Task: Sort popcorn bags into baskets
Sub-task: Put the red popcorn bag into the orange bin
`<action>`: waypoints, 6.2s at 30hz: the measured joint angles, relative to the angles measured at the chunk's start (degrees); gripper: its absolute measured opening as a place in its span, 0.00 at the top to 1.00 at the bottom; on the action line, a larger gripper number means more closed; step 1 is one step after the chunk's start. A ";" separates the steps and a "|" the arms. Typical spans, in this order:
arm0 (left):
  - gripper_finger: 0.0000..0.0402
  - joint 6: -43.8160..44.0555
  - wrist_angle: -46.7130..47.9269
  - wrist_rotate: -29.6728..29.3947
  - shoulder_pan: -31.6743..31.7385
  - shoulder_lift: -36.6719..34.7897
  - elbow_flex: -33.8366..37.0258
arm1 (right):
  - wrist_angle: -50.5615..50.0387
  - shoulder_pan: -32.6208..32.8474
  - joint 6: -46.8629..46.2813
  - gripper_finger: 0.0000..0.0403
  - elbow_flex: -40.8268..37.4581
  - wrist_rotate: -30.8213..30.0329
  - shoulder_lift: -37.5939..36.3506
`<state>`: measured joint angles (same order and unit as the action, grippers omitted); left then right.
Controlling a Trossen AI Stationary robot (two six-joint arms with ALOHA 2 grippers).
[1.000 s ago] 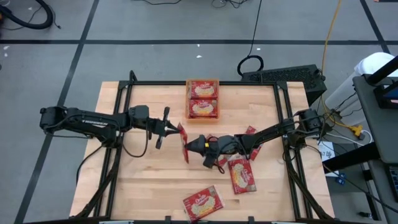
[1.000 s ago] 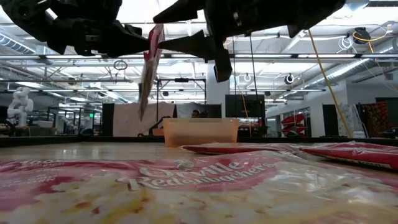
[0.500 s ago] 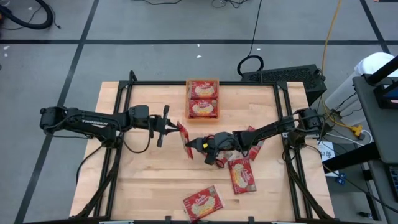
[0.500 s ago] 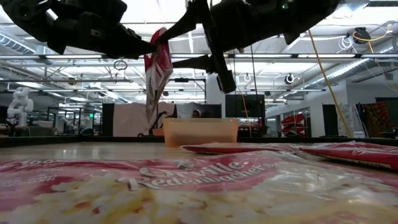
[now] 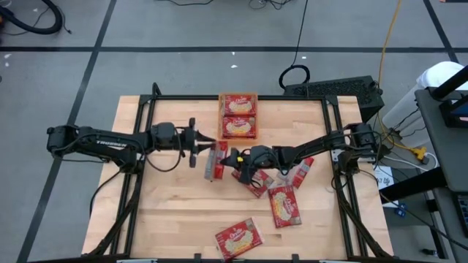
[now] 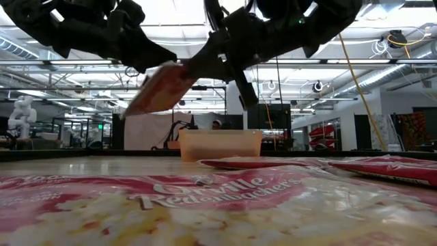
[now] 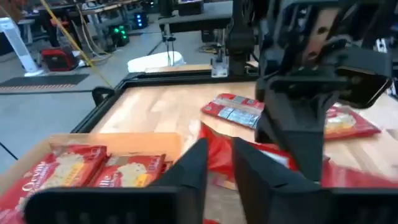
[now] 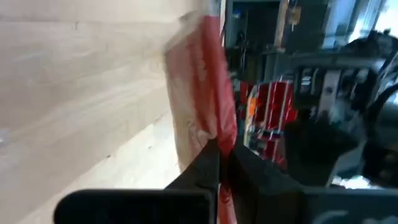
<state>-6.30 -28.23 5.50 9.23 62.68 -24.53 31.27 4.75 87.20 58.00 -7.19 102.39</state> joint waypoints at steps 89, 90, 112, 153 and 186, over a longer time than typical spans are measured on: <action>0.89 30.89 -37.22 -8.93 9.43 37.76 -8.41 | -4.89 -12.92 -70.33 0.71 -29.29 -20.06 -42.15; 0.86 30.72 -36.18 -8.97 9.50 37.68 -8.40 | -4.87 -12.92 -70.24 0.71 -29.28 -20.06 -42.15; 0.30 21.41 -26.92 -12.07 13.26 30.69 -8.45 | -4.15 -11.56 -72.55 0.71 -29.27 -20.05 -42.12; 0.60 14.66 -10.03 -16.24 -17.07 35.02 -9.29 | -33.41 7.24 -140.83 0.59 -25.86 3.03 -20.21; 0.95 10.29 20.62 -20.92 -9.67 23.49 -16.61 | -23.99 1.12 -114.89 0.97 -26.08 2.91 -26.33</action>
<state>4.00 -7.61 -15.42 -0.44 86.17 -41.15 7.28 5.88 -27.69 31.92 -4.27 76.07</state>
